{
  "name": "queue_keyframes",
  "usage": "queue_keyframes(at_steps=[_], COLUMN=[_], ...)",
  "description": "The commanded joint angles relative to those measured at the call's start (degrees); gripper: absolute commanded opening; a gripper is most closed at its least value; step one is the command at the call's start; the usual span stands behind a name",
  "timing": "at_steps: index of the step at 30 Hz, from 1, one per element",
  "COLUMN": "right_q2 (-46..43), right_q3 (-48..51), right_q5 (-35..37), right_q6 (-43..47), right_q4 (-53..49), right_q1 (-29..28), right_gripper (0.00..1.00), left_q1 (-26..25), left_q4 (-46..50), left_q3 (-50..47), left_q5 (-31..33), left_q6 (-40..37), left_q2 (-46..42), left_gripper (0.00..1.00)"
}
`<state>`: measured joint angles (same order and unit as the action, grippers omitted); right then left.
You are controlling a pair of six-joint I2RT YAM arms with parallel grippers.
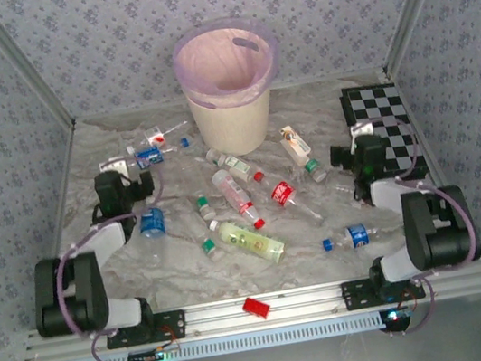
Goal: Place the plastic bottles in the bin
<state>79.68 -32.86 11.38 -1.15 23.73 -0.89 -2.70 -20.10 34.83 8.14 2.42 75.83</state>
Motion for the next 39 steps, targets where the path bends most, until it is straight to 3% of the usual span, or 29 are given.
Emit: queue_keyframes(at_steps=[1, 4, 6, 9, 11, 14, 20, 24, 33, 39], right_q2=[-5.95, -7.95, -8.96, -8.41, -7.30, -7.13, -5.07, -4.51, -6.80, -5.81], right_q3=[-8.48, -12.87, -15.36, -21.28, -25.61, -28.86, -32.85, -33.50, -33.57, -33.79], right_q5=[1.10, -0.20, -1.74, -3.81, -6.90, -12.25, -18.65, -21.25, -21.93, -24.11], right_q6=[-4.09, -7.30, -8.99, -11.07, -11.98, -13.49, -14.45, -14.83, -14.30, -15.20], right_q4=[-20.10, -30.80, -36.44, -45.39, -49.81, -49.72, -49.22, -49.95, -52.11, -51.34], right_q1=[-1.62, -3.60, -4.61, -4.63, -3.66, -2.75, -2.86, -3.07, -3.33, -3.85], right_gripper=[1.00, 1.00, 1.00, 1.00, 1.00, 1.00, 1.00, 1.00, 1.00, 0.97], left_q1=[-3.62, -9.01, -12.23, -15.81, -18.41, -24.06, -23.77, -22.00, -20.35, -18.41], left_q4=[23.50, 45.52, 57.68, 67.75, 69.91, 76.01, 71.70, 65.19, 60.12, 64.23], left_q3=[8.85, 17.64, 21.02, 20.71, 18.21, 17.08, 8.21, 3.60, 0.72, 2.74], left_q5=[8.10, 16.32, 18.41, 13.49, 5.32, 5.93, 6.42, 6.54, 6.39, 9.46], left_q6=[4.01, 8.94, 12.88, 20.40, 24.35, 29.62, 39.09, 40.44, 40.17, 36.33], left_q2=[-6.73, -7.37, -7.75, -9.54, -9.08, -6.63, -10.03, -9.74, -8.76, -12.95], left_gripper=[0.99, 0.99, 0.99, 0.99, 0.94, 0.96, 0.99, 0.98, 0.64, 0.57])
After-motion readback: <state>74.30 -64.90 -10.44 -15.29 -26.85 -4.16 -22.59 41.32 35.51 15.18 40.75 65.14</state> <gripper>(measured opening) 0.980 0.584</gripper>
